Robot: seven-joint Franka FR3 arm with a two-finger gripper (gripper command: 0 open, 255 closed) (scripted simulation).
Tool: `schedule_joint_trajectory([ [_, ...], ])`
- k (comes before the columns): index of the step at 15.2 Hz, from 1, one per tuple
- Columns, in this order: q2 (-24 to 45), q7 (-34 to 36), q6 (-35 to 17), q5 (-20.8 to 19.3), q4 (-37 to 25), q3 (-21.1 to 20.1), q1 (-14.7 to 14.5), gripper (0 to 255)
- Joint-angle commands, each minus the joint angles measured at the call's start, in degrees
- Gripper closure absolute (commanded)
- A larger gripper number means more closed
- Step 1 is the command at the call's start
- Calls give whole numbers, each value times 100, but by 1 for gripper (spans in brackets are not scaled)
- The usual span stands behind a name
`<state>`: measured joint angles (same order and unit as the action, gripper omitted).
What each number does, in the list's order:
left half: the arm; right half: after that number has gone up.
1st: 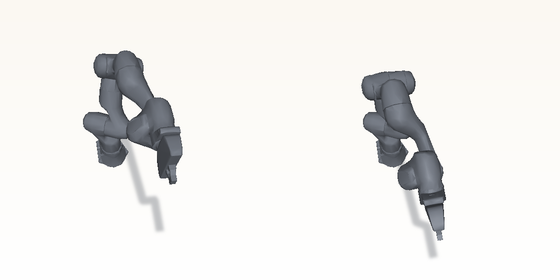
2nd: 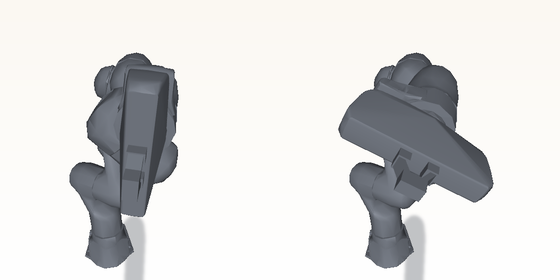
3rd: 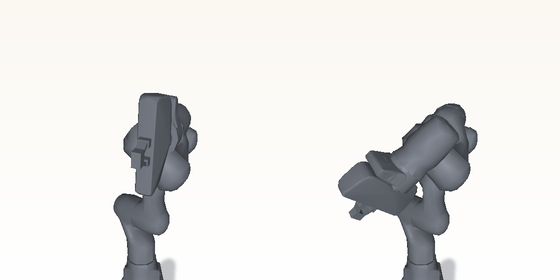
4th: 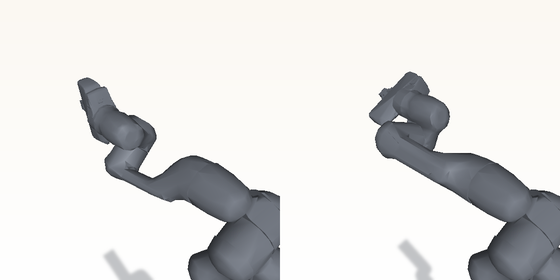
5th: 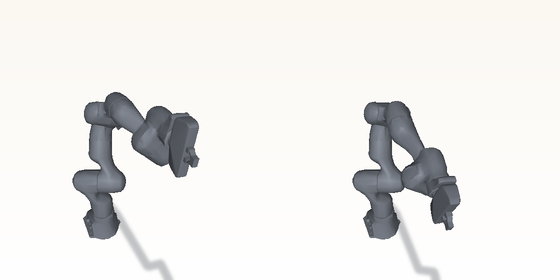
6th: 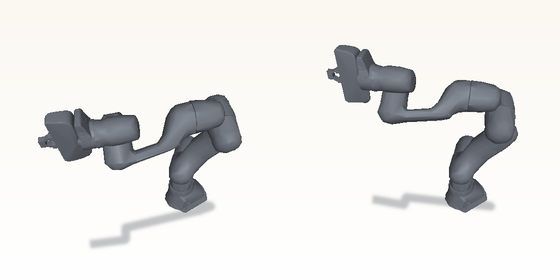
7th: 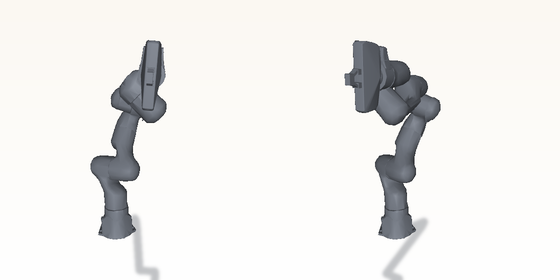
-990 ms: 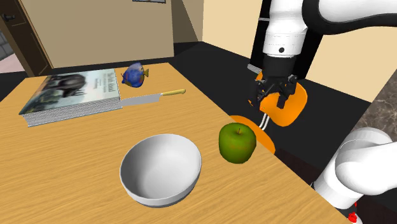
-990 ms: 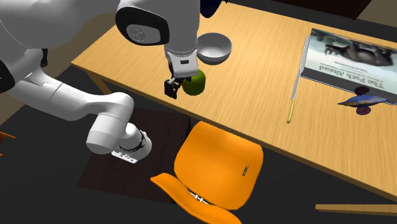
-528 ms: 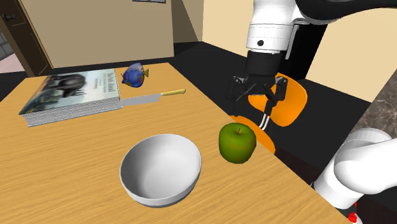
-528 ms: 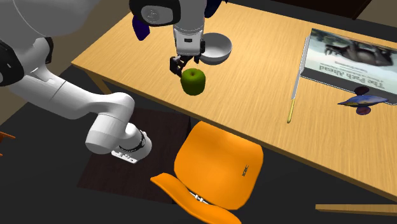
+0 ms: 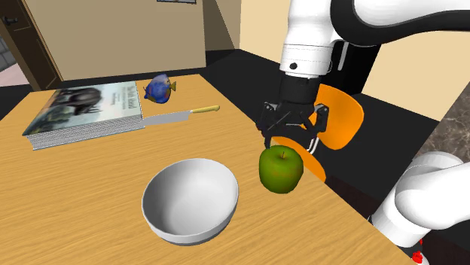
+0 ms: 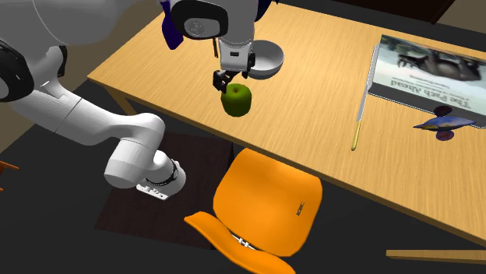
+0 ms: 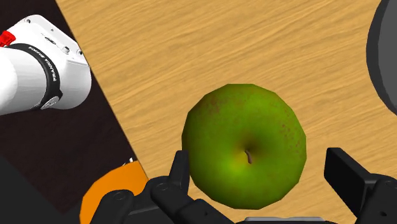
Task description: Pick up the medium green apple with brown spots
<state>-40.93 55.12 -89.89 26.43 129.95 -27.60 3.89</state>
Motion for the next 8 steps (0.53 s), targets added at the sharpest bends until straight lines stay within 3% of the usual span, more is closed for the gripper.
schedule_joint_trajectory([
  [1, -36, -4, -97, 39, 125, -38, -20, 0],
  [2, -37, -4, -97, 39, 125, -37, -20, 0],
  [3, -34, -11, -103, 37, 131, -35, -18, 255],
  [8, -40, -11, -100, 37, 135, -33, -20, 255],
])
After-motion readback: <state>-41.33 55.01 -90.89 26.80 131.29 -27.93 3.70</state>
